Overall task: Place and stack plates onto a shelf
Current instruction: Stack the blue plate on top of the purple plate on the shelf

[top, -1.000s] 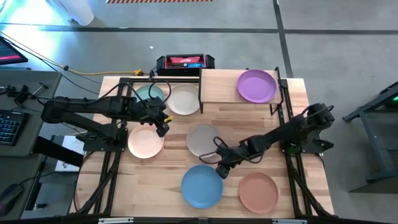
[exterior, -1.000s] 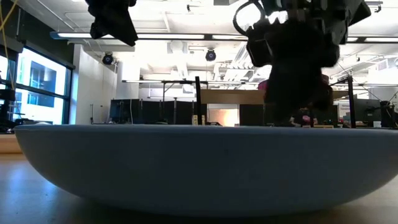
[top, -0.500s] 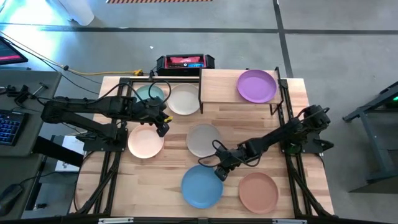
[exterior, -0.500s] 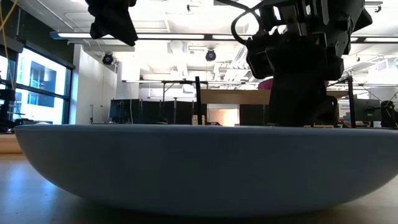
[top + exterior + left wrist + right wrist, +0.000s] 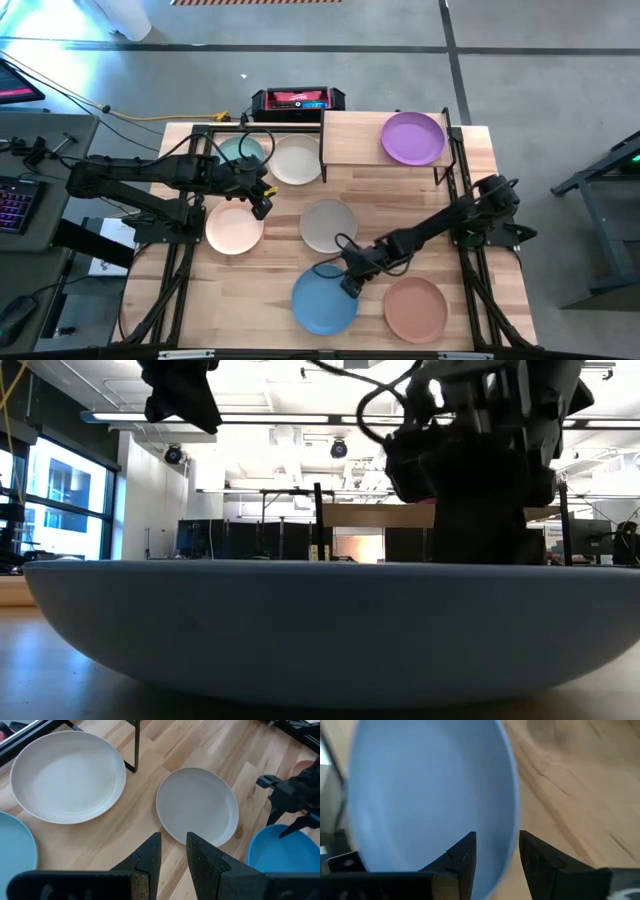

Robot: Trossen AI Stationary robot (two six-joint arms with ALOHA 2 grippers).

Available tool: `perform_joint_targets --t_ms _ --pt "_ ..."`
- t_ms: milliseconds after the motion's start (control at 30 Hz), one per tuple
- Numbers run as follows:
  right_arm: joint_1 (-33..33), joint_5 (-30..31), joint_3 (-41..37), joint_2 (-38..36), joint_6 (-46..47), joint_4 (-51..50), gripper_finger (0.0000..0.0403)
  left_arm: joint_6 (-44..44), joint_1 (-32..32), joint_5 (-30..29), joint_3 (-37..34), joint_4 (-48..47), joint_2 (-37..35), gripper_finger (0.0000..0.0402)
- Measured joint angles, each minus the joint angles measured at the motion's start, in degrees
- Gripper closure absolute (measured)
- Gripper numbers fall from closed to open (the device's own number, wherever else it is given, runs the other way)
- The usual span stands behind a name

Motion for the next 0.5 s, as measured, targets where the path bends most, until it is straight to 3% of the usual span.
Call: perform_joint_targets --t_ms 167,400,500 --pt "-0.04 -0.14 2.80 0.94 0.00 -6.12 0.0293 0.01 0.00 0.00 0.00 0.03 -0.01 0.0323" --pt "-0.45 -0.24 5.26 0.94 0.29 -12.80 0.0384 0.02 0.00 0.00 0.00 0.01 0.00 0.0323" --pt "-0.77 -0.94 5.80 0.94 0.59 -13.44 0.0395 0.03 0.00 0.00 0.00 0.01 0.01 0.0323"
